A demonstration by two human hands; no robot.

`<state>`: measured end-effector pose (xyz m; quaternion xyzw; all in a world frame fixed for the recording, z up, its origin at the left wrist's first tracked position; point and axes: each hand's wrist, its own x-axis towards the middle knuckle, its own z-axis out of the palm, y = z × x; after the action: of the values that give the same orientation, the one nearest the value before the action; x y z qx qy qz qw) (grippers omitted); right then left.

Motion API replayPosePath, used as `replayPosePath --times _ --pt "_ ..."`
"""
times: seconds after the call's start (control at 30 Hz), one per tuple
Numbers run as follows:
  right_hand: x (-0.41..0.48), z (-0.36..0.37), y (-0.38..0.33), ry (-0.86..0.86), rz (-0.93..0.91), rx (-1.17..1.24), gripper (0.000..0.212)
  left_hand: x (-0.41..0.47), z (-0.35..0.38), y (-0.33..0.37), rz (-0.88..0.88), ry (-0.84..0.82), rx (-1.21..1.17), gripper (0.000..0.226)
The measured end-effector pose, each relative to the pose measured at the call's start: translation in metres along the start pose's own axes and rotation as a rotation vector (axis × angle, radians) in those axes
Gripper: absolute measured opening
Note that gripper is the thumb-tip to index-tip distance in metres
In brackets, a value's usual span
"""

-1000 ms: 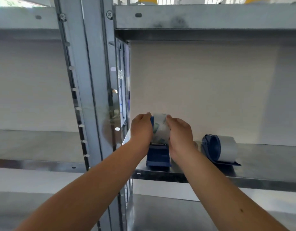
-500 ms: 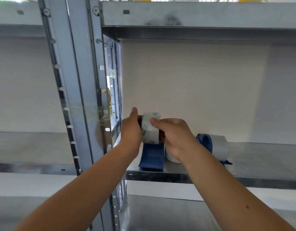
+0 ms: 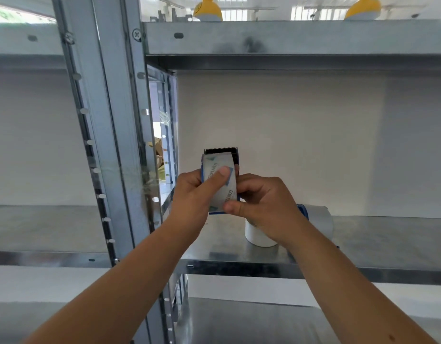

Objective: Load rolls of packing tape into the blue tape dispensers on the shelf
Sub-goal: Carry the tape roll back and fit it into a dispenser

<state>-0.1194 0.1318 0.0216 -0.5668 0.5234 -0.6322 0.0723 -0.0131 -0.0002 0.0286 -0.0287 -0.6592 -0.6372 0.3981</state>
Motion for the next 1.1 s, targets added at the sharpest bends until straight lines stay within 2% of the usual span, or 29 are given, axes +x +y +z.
replayPosePath --times 0.07,0.13,0.2,0.3,0.37,0.43,0.53,0.67,0.8,1.03,1.1 --pt "0.002 -0.005 -0.003 0.049 0.021 0.039 0.012 -0.004 0.001 0.0 0.049 -0.01 0.06 0.021" --pt "0.007 -0.011 -0.008 0.217 0.036 0.158 0.012 -0.008 0.002 -0.003 0.086 0.003 0.123 0.025" --pt "0.015 -0.017 -0.014 0.307 0.039 0.18 0.013 -0.01 0.002 -0.007 0.119 -0.008 0.167 0.033" --pt "0.028 -0.017 -0.024 0.205 0.128 -0.022 0.023 -0.011 0.001 -0.012 0.177 -0.057 0.23 0.044" --pt "0.037 -0.017 -0.029 0.15 0.207 -0.139 0.017 -0.011 0.0 -0.014 0.197 -0.068 0.233 0.06" --pt "0.044 -0.018 -0.033 0.143 0.256 -0.232 0.008 -0.012 -0.002 -0.016 0.206 -0.076 0.235 0.068" --pt "0.051 -0.019 -0.033 0.161 0.233 -0.379 0.014 -0.013 -0.003 -0.014 0.216 -0.122 0.289 0.074" --pt "0.054 -0.023 -0.029 0.139 0.265 -0.44 0.021 -0.014 -0.002 -0.014 0.241 -0.122 0.348 0.063" --pt "0.058 -0.026 -0.027 0.117 0.35 -0.432 0.015 -0.017 -0.002 -0.015 0.247 -0.148 0.406 0.047" --pt "0.062 -0.016 -0.021 0.243 0.203 -0.435 0.021 -0.021 -0.006 -0.005 0.194 -0.152 0.33 0.013" --pt "0.065 -0.014 -0.019 0.282 0.138 -0.465 0.02 -0.024 -0.007 -0.004 0.176 -0.165 0.283 0.017"
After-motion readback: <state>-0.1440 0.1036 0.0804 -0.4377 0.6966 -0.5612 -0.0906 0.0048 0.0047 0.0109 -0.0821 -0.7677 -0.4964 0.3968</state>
